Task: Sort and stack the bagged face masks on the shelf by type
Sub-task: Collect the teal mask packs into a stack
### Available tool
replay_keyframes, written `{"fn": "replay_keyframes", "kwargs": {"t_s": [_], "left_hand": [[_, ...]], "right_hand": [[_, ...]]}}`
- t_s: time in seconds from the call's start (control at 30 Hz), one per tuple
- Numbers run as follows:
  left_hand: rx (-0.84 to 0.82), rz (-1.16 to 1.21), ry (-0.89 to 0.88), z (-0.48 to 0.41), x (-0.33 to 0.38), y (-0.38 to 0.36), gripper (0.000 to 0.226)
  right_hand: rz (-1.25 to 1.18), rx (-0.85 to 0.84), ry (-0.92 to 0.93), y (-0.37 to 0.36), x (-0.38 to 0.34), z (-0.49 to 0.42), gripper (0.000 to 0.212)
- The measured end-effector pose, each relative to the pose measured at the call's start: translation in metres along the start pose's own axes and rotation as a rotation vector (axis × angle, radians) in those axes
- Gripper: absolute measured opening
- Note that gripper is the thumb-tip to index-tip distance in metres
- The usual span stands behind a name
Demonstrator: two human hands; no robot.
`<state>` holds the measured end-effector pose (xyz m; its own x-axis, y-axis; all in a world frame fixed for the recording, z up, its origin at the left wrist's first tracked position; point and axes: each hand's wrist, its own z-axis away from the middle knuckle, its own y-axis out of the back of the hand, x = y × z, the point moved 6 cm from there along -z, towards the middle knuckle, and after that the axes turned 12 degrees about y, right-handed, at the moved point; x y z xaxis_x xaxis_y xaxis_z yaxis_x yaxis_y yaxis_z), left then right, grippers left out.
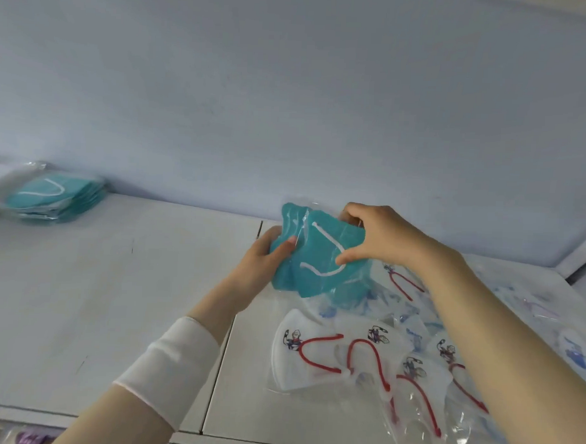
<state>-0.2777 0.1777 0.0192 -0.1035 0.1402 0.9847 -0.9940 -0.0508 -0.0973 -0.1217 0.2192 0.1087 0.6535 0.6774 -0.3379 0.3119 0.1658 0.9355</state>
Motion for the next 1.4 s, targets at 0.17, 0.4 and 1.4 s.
{"fn": "replay_keyframes", "kwargs": {"t_s": [0.17,0.4,1.4], "left_hand": [[-0.055,-0.042,-0.034,0.006,-0.004,-0.007,0.038],[0.292,0.056,-0.033,-0.006,-0.014,0.027,0.025],[0.240,0.243,0.019,-0.014,-0.020,0.044,0.027]], "right_hand": [[0.032,0.182,0.046,-0.015,-0.006,-0.014,0.073],[-0.202,0.425,-0.091,-0.029,0.036,-0.006,0.083],[-0.471,0.203,0.031,-0.031,0.043,-0.031,0.042]]}}
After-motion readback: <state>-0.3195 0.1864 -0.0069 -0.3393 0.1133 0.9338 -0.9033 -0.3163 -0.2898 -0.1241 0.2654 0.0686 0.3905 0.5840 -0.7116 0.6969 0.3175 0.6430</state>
